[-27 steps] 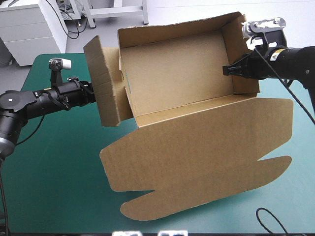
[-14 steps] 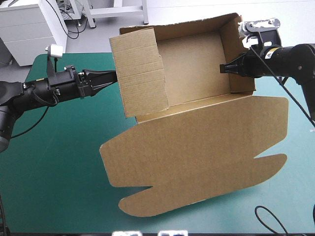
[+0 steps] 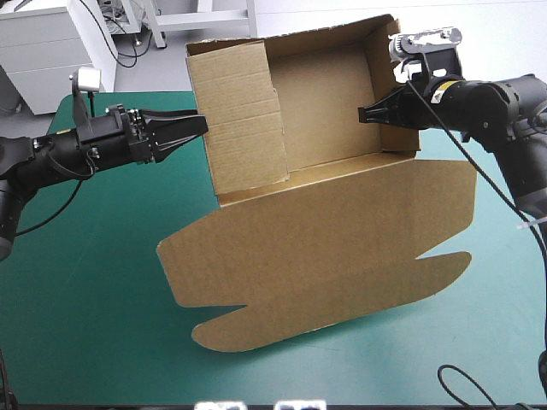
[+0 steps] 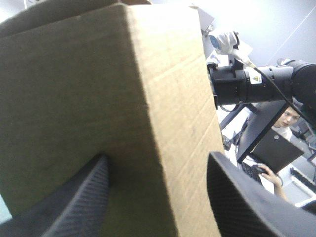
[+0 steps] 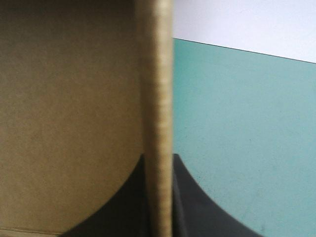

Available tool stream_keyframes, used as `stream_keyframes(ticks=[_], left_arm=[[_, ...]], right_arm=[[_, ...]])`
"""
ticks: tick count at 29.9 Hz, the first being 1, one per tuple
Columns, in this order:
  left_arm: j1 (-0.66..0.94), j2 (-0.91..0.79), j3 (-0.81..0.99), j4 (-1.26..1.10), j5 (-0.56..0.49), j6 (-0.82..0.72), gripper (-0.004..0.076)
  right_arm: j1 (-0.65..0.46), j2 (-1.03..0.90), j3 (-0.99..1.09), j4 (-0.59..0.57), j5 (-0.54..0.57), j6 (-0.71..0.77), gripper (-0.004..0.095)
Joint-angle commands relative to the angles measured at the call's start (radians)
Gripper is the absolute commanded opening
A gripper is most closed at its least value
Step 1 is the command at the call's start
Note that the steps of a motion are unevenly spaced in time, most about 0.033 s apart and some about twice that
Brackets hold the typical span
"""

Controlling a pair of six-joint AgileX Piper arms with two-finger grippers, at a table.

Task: Fold the box

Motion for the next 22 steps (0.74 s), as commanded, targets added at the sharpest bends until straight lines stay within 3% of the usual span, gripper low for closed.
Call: stream_keyframes(ticks=[1,4,9,17,22], left_arm=[[-0.003,-0.023,-0.091,0.041,0.065,-0.065,0.0455],[-0.007,-0.023,-0.15,0.177,0.051,-0.128,0.0461],[-0.097,-0.023,-0.205,0.356,-0.072,-0.214,0.0461],[-0.287,-0.023,-0.252,0.736,-0.326,-0.454,0.0461],[-0.366,-0.023,-0.252,1.02,-0.41,-0.68,0.0461]], right_arm=[[0.003,-0.025,-0.035,0.013,-0.09,0.027,-0.0017],[0.016,-0.022,-0.035,0.02,-0.11,0.039,-0.0015],[0.055,-0.022,-0.035,0.002,-0.156,0.061,-0.0015],[0.128,-0.012,-0.035,-0.168,-0.173,0.161,-0.0015],[0.173,-0.012,-0.035,-0.243,-0.218,0.22,-0.0015]])
